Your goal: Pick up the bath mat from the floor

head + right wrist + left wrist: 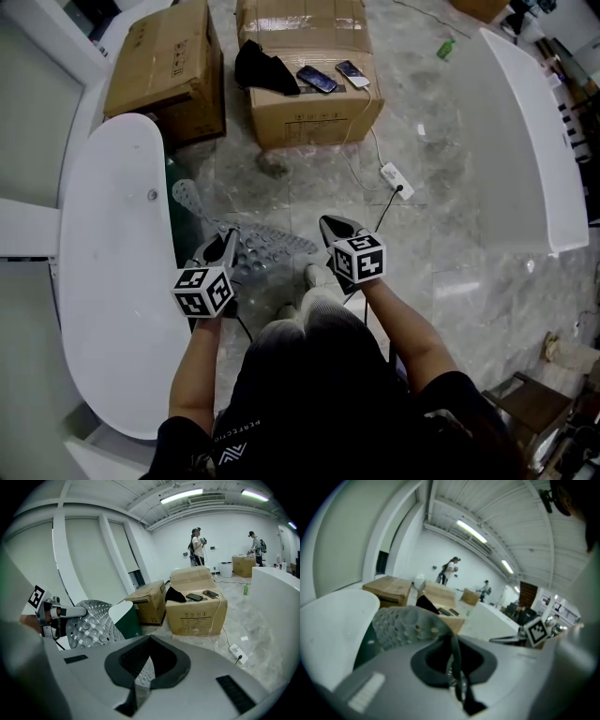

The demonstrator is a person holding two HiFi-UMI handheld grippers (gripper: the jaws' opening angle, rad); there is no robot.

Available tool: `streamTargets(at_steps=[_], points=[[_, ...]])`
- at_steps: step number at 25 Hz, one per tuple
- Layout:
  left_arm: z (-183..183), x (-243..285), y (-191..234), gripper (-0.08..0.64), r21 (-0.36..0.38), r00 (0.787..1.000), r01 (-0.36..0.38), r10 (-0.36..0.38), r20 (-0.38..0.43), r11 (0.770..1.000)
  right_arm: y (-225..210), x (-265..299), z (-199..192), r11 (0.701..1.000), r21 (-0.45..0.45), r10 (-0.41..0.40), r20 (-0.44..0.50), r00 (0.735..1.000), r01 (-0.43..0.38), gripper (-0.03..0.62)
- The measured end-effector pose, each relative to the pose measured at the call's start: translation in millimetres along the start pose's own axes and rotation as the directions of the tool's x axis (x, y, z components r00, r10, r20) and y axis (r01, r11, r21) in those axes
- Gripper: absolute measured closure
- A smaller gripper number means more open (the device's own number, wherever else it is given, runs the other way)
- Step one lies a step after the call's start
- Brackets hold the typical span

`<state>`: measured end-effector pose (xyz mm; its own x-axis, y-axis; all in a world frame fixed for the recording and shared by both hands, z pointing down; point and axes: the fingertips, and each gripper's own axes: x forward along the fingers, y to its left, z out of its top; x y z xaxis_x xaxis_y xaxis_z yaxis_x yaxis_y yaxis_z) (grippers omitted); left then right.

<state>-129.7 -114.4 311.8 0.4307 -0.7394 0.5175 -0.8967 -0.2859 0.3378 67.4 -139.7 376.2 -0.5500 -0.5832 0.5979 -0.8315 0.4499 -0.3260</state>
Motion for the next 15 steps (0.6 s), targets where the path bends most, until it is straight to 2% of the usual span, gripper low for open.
streamTargets(at_steps=[8,15], points=[[21,-19,-21,0.543,-0.028,0.997,0.039,-0.037,0.065,0.999,15,-16,11,1.0,-0.004,0.008,0.01,1.0,-0.008,0.594],[23,-25,-31,0.543,-0.027,0.997,0.039,-0.037,0.062,0.999,23,-27,16,0.999,-0.03,0.021,0.02,1.0,-0.02,0.594]])
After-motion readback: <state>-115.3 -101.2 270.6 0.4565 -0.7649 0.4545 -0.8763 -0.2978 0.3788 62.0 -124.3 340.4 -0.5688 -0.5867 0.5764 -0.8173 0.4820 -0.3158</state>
